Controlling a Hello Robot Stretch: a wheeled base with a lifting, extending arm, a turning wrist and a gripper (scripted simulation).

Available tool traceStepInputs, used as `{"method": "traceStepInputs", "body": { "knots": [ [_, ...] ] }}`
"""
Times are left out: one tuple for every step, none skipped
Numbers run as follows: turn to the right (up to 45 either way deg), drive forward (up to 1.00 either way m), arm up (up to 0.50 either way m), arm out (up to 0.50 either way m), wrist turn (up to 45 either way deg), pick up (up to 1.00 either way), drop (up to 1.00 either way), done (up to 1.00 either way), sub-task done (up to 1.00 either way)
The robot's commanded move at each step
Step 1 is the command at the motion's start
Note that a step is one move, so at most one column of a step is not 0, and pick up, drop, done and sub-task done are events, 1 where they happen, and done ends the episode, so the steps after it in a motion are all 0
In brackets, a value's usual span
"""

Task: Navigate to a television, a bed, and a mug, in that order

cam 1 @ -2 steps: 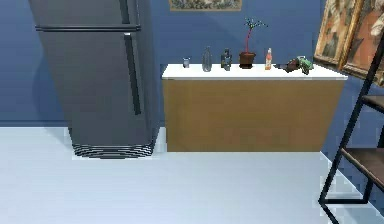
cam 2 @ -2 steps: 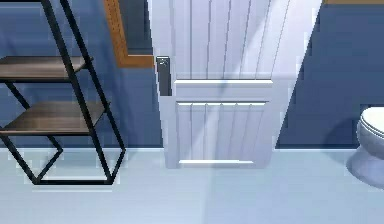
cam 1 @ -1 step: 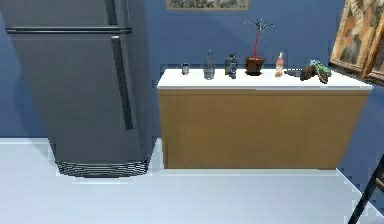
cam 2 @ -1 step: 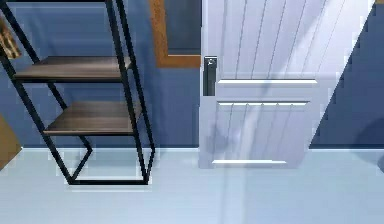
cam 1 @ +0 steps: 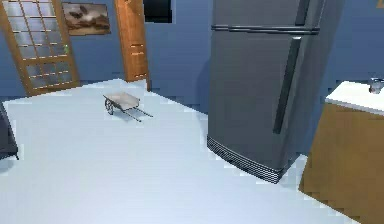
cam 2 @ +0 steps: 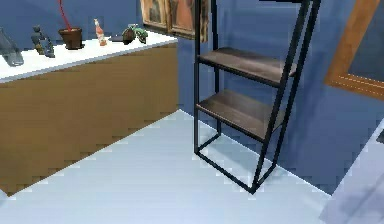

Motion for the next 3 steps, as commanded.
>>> {"method": "traceStepInputs", "body": {
  "knots": [
    [-21.0,0.00,0.00,0.00,0.0,0.00,0.00,0.00,0.00],
    [0.0,0.80,0.00,0.00,0.0,0.00,0.00,0.00,0.00],
    [-39.0,0.00,0.00,0.00,0.0,0.00,0.00,0.00,0.00]
  ]
}}
